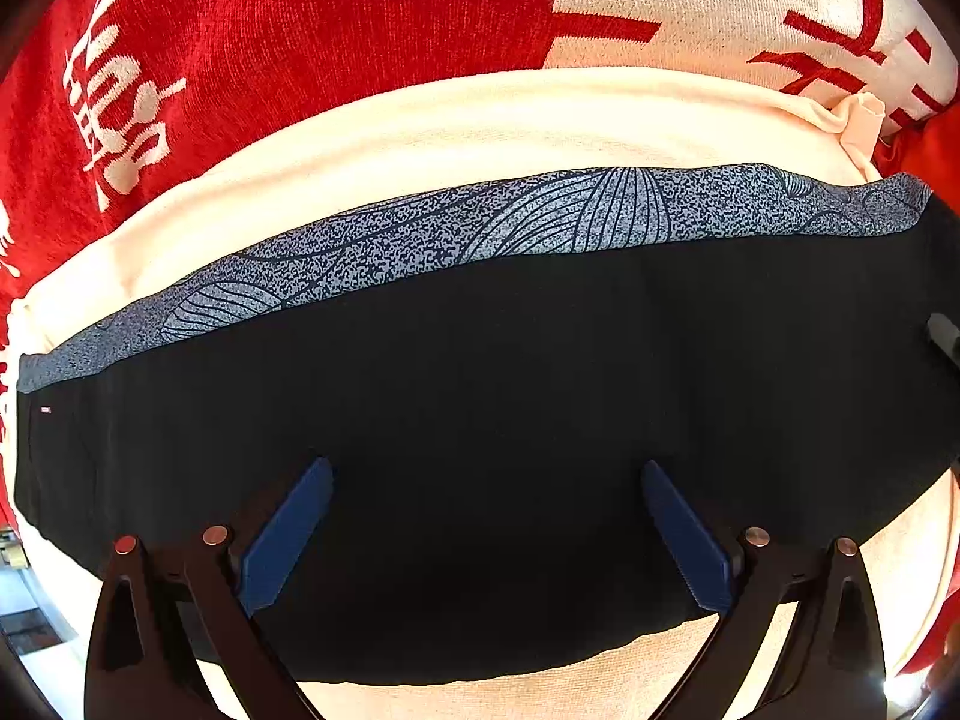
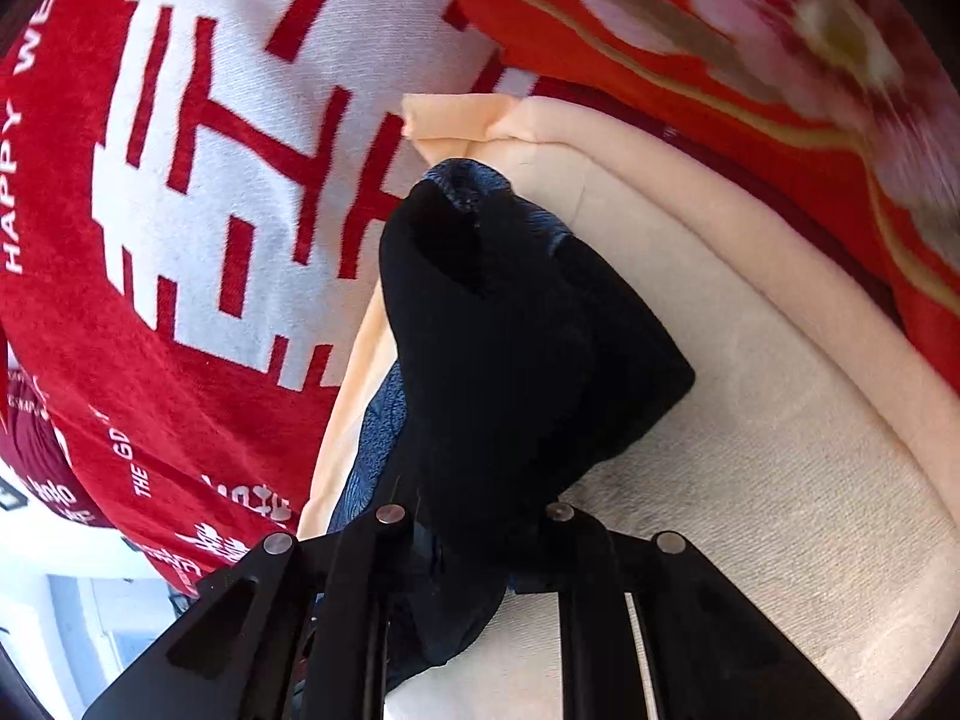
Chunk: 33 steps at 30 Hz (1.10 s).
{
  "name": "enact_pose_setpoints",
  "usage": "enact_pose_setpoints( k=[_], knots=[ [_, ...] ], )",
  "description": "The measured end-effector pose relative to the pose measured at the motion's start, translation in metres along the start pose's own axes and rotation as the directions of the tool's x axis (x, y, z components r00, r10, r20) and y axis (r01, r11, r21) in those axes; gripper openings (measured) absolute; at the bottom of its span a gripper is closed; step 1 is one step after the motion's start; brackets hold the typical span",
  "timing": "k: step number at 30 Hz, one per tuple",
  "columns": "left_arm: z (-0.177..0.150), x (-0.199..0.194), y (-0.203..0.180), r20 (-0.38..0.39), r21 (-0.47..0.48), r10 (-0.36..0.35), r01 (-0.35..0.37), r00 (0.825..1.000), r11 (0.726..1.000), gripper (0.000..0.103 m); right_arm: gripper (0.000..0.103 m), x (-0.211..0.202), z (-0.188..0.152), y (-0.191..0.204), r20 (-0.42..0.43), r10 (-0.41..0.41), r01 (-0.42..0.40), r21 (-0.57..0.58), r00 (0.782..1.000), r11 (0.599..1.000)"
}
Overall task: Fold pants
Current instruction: 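Grasp the trouser leg end with the right gripper and lift it, then fold the held leg end over toward the waistband with the right gripper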
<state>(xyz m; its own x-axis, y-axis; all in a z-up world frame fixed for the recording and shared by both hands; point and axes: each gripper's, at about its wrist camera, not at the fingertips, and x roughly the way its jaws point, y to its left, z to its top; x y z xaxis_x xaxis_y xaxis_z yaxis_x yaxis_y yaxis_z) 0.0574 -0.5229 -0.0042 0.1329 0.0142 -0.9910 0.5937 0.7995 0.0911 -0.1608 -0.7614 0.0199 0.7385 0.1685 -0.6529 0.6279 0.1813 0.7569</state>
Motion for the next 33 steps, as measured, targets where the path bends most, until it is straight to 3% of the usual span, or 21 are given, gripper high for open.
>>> enact_pose_setpoints(
  k=[7,12,14,17,23,27,33],
  knots=[
    [0.001,-0.016,0.001,0.012,0.018,-0.029,0.029,1.0,0.999,0.103,0.015,0.0,0.001,0.012,-0.008,-0.025,0.024,-0.037,1.0,0.999],
    [0.001,-0.041,-0.001,0.076,0.034,-0.159,0.157,0.984,0.987,0.096,0.015,-0.003,-0.002,0.022,-0.002,-0.029,0.029,-0.063,1.0,0.998],
    [-0.001,-0.037,-0.002,0.058,0.023,-0.225,0.224,0.973,0.974,0.085,0.015,-0.005,-0.002,0.026,0.0,-0.029,0.029,-0.075,1.0,0.997],
    [-0.006,-0.018,-0.007,-0.006,-0.01,-0.285,0.285,0.959,0.959,0.082,0.015,-0.006,-0.003,0.033,0.004,-0.026,0.027,-0.084,1.0,0.996],
    [-0.015,-0.015,-0.028,0.049,0.074,-0.223,0.22,0.973,0.973,0.083,0.015,-0.008,-0.017,0.068,0.011,-0.039,0.041,-0.18,0.999,0.983],
    [-0.02,-0.016,-0.033,0.075,0.112,-0.231,0.222,0.97,0.969,0.083,0.015,-0.005,-0.036,0.108,0.027,-0.067,0.073,-0.299,0.997,0.951],
    [-0.026,-0.028,-0.016,0.09,0.125,-0.273,0.261,0.958,0.957,0.085,0.015,0.006,-0.081,0.177,0.067,-0.151,0.164,-0.506,0.986,0.847]
  ],
)
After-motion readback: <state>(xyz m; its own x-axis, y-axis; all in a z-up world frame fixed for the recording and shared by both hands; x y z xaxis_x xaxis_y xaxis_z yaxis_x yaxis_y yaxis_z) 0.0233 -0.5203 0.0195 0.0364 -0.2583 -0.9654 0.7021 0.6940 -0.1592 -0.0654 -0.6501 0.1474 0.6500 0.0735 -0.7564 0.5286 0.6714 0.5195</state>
